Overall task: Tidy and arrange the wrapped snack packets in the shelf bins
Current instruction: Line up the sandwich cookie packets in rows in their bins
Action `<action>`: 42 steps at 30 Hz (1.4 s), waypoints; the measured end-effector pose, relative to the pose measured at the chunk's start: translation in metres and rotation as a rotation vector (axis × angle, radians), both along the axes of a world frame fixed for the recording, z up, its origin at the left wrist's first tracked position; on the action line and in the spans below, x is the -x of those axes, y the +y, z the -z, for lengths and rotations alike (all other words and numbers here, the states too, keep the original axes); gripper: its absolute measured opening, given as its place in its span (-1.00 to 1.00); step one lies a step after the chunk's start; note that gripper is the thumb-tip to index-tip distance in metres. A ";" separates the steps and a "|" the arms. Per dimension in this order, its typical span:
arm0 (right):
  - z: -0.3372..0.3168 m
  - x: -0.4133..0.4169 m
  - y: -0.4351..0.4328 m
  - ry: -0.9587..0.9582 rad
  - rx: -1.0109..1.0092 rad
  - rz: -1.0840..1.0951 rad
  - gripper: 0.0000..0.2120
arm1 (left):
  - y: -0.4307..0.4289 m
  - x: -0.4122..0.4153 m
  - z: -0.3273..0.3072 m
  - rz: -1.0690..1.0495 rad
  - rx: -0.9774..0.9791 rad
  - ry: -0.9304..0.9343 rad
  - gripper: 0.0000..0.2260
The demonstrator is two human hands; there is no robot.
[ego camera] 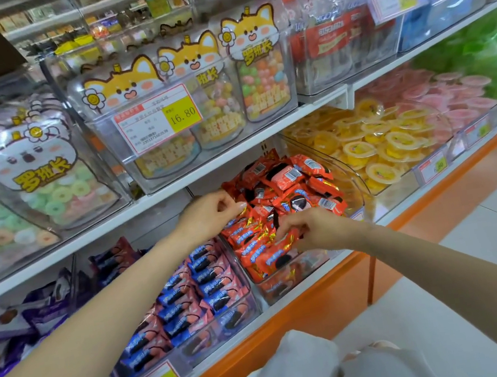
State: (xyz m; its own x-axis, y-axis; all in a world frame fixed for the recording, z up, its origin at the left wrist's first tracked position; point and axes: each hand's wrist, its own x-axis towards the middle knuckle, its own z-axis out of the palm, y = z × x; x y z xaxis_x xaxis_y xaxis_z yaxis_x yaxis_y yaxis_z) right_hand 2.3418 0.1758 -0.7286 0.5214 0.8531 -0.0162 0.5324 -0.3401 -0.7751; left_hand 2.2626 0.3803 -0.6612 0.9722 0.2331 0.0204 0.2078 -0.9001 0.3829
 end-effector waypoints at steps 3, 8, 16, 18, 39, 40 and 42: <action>0.002 0.008 0.011 -0.133 0.015 -0.039 -0.74 | -0.001 0.000 0.008 0.063 -0.016 0.007 -0.82; 0.002 0.014 0.017 -0.109 -0.038 -0.002 -0.82 | -0.003 -0.002 0.015 0.121 0.001 -0.022 -0.87; 0.001 0.012 0.024 -0.185 0.055 -0.053 -0.82 | -0.001 -0.011 0.022 0.100 -0.103 -0.010 -0.91; 0.002 0.011 0.023 -0.212 0.066 -0.064 -0.84 | 0.002 -0.013 0.024 0.078 -0.117 0.019 -0.91; -0.018 -0.075 -0.024 -0.879 0.436 0.326 -0.34 | -0.029 -0.095 0.043 -0.042 -0.135 -0.118 -0.55; -0.017 -0.076 -0.024 -0.910 0.419 0.327 -0.37 | -0.024 -0.087 0.042 -0.055 -0.154 -0.125 -0.54; -0.017 -0.076 -0.023 -0.951 0.380 0.335 -0.42 | -0.007 -0.071 0.043 -0.115 -0.146 -0.154 -0.50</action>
State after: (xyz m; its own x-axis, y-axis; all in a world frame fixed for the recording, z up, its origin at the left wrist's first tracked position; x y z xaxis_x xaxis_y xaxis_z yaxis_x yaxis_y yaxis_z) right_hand 2.4177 0.1532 -0.7119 0.6660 0.6893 0.2850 0.6960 -0.7117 0.0949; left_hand 2.3335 0.3734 -0.7045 0.9221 0.3262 0.2082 0.2616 -0.9219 0.2857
